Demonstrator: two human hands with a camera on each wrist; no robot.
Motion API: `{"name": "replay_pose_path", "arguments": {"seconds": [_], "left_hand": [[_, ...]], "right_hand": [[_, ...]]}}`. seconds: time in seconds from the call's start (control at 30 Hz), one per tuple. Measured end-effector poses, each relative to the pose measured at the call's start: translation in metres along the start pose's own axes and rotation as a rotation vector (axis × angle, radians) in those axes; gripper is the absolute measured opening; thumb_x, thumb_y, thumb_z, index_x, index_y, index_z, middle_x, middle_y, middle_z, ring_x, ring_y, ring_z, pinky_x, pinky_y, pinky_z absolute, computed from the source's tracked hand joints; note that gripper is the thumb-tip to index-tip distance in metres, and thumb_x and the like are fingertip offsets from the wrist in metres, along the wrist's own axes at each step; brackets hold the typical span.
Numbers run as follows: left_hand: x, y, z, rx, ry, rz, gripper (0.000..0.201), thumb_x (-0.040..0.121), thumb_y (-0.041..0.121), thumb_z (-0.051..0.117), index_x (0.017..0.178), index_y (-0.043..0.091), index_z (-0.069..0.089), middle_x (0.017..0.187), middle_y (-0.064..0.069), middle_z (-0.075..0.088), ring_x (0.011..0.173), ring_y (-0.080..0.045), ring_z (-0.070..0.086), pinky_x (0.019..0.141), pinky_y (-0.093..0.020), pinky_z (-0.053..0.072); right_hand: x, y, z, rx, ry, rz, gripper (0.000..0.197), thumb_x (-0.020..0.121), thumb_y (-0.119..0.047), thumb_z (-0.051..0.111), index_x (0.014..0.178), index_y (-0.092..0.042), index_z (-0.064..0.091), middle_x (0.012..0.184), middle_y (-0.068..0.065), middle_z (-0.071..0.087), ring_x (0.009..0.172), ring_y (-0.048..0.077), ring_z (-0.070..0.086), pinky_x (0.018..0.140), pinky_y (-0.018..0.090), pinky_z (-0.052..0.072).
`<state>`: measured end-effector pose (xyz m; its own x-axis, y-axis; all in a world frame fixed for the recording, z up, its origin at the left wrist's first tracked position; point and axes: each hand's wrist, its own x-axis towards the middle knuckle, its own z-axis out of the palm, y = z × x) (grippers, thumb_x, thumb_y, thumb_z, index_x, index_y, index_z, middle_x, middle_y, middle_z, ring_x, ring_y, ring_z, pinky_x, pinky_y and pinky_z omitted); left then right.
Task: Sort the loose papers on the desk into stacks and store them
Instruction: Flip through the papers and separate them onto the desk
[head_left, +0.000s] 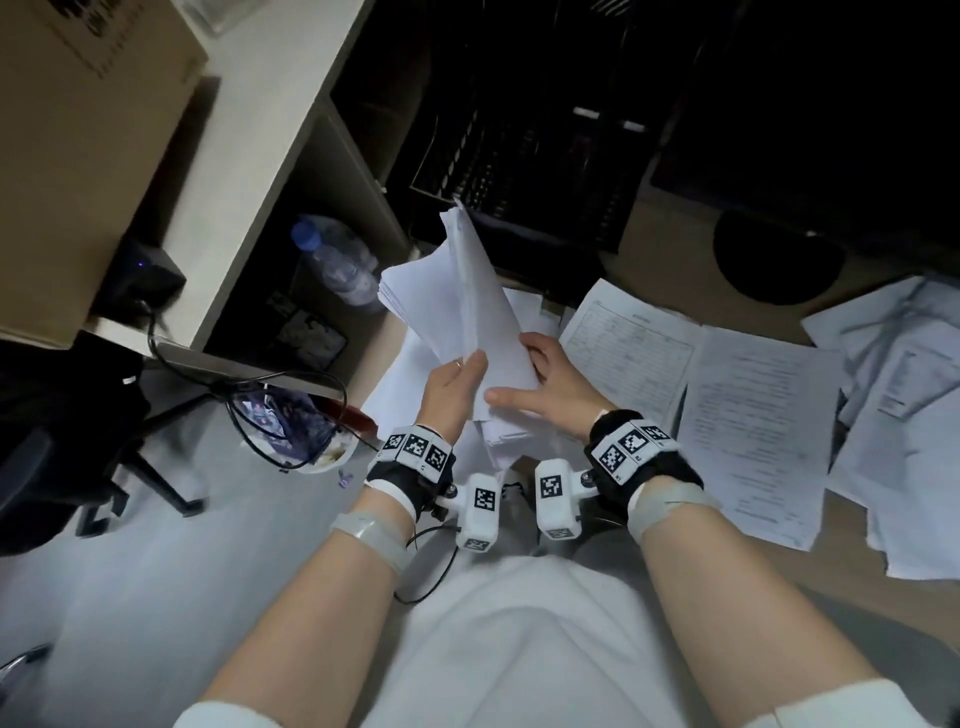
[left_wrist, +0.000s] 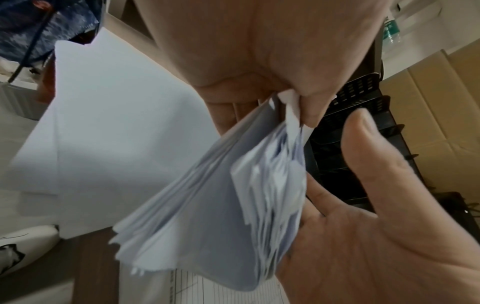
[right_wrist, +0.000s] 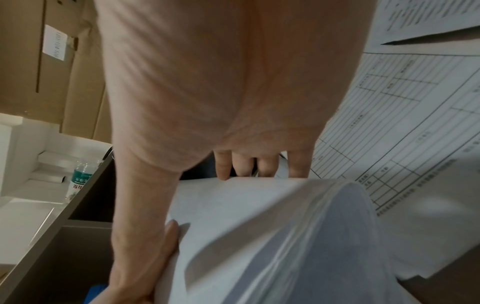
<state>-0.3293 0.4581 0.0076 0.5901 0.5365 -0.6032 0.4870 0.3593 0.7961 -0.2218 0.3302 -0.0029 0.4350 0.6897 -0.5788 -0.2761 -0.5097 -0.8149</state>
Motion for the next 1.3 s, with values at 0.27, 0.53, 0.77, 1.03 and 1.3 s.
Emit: {"name": "replay_pose_path", "arguments": {"seconds": [0.27,0.53,0.77,1.03,1.3], "left_hand": [[-0.001,0.007,0.013,0.153,-0.013,0.084,0.052,0.097,0.049,0.057,0.070,0.004,0.056,0.068,-0.008,0.049,0.066,-0.018,0.047,0.068,-0.033,0.039],[-0.002,0.004,0.010,0.097,-0.020,0.078,0.022,0.091,0.027,0.072,0.103,0.009,0.073,0.094,-0.005,0.078,0.086,-0.020,0.075,0.077,-0.035,0.060],[-0.011,0.015,0.018,0.063,0.064,0.089,0.015,0.097,0.020,0.063,0.092,0.007,0.067,0.066,-0.002,0.064,0.051,-0.016,0.055,0.041,-0.022,0.040],[-0.020,0.027,0.033,-0.027,0.054,0.098,0.011,0.095,0.018,0.064,0.088,0.011,0.068,0.069,0.003,0.069,0.057,-0.010,0.063,0.052,-0.022,0.051],[-0.029,0.038,0.050,-0.123,-0.052,0.081,0.037,0.087,0.043,0.074,0.076,0.008,0.066,0.077,-0.005,0.070,0.070,-0.019,0.067,0.066,-0.026,0.052]], "right_hand": [[-0.013,-0.007,-0.004,-0.017,0.072,0.023,0.093,0.074,-0.022,0.084,0.143,-0.023,0.021,0.132,-0.003,0.053,0.112,0.011,0.058,0.093,0.024,0.048],[-0.034,-0.021,-0.018,0.130,0.105,0.016,0.059,0.092,-0.047,0.063,0.141,-0.023,0.041,0.129,-0.005,0.062,0.105,0.004,0.065,0.084,0.020,0.052],[-0.046,-0.021,-0.026,0.345,0.138,0.056,0.070,0.080,-0.072,0.062,0.133,-0.025,0.060,0.127,-0.006,0.067,0.119,0.013,0.062,0.108,0.041,0.042],[-0.067,-0.028,-0.034,0.538,0.182,0.026,0.054,0.097,-0.053,0.051,0.131,-0.013,0.062,0.126,0.010,0.068,0.119,0.025,0.064,0.105,0.041,0.045],[-0.077,-0.029,-0.043,0.303,0.352,0.004,0.023,0.096,-0.020,0.058,0.112,-0.008,0.070,0.107,0.007,0.075,0.102,0.025,0.071,0.099,0.040,0.051]]}}
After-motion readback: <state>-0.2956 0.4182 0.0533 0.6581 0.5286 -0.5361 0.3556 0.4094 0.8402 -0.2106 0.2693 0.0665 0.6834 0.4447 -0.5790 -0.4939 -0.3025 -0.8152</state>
